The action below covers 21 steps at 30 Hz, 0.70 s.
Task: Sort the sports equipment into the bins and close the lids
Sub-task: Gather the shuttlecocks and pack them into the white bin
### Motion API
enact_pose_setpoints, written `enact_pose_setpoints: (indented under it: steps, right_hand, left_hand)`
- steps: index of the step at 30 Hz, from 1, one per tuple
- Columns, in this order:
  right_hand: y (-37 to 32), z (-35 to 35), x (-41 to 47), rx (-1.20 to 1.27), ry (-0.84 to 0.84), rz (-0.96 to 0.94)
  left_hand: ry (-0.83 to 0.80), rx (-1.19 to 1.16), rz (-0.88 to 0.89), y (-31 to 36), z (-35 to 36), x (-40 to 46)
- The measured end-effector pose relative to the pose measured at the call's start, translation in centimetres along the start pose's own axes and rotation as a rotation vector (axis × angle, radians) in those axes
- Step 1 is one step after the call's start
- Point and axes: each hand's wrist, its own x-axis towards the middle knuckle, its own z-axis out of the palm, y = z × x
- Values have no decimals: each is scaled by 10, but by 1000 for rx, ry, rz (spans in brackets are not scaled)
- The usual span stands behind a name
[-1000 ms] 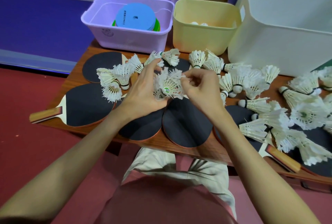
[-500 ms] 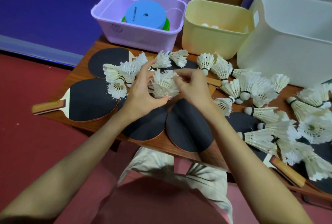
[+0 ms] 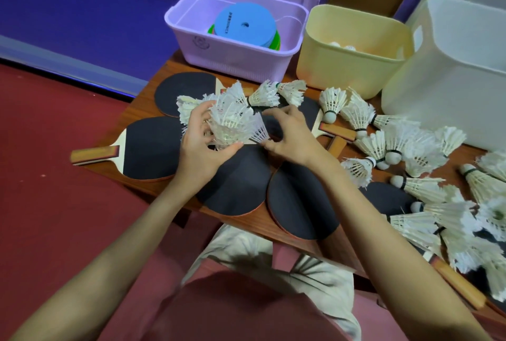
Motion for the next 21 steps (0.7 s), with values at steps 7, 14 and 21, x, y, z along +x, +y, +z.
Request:
enact_pose_setpoints:
  steps: [7,14,21]
  right_hand:
    - [-14,12,28,-170,-9,-74]
    - [-14,-18,11,-69,177,-112]
    - [-44,-49,-34,413,655,-240]
  left_hand:
    - [10,7,-12,2,-5,0]
    - [16,71,1,4,-9,-2]
    - [16,125,28,8,-1,-1]
